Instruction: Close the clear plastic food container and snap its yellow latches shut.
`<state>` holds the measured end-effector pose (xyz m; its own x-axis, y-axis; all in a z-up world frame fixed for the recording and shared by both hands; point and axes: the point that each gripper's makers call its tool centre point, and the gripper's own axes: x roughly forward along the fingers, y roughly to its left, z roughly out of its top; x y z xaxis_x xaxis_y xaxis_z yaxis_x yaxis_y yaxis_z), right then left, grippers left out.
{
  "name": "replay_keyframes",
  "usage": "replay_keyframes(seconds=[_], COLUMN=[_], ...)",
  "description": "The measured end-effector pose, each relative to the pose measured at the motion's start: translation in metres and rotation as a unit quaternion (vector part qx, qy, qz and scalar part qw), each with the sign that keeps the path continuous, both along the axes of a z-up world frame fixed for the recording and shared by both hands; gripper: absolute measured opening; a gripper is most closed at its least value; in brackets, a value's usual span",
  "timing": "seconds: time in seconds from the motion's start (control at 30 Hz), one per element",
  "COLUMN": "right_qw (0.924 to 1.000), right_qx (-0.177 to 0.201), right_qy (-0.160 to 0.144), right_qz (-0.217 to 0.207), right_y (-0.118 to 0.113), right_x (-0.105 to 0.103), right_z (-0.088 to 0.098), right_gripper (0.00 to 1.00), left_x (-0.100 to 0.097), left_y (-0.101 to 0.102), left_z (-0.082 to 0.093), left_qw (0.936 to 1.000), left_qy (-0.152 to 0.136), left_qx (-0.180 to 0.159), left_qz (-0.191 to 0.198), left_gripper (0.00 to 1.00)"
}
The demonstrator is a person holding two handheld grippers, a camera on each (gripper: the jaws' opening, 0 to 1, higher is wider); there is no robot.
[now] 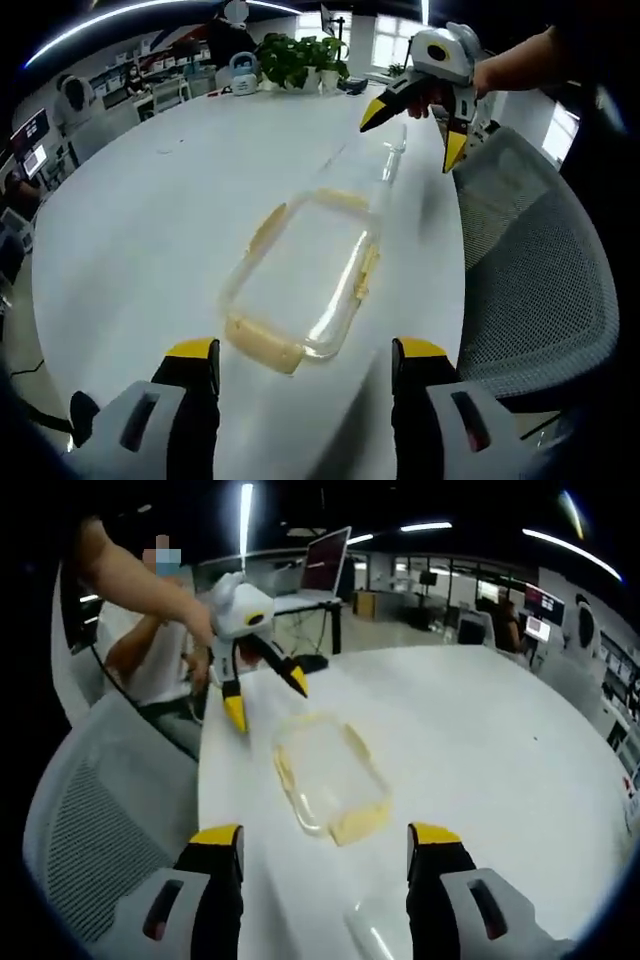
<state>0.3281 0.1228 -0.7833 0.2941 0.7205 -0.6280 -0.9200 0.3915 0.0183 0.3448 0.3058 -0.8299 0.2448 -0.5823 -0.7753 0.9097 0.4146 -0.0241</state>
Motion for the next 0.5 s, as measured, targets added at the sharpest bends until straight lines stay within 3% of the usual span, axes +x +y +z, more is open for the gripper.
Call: replay_keyframes(seconds=[0.5], right_qw=[0.9997], right_qx=[-0.019], right_qy=[0.012], right_qz=[0.012], right_y=[0.003], right_x=[0.011], right_z=[-0.014], right_gripper=[0.64], left_x=[0.006], left_y=[0.001], left_z=[-0.013], left_qw=[0.9967], left_qy=[-0.001], left_qx=[0.05], left_qz=[-0.065], left_gripper=[0.68])
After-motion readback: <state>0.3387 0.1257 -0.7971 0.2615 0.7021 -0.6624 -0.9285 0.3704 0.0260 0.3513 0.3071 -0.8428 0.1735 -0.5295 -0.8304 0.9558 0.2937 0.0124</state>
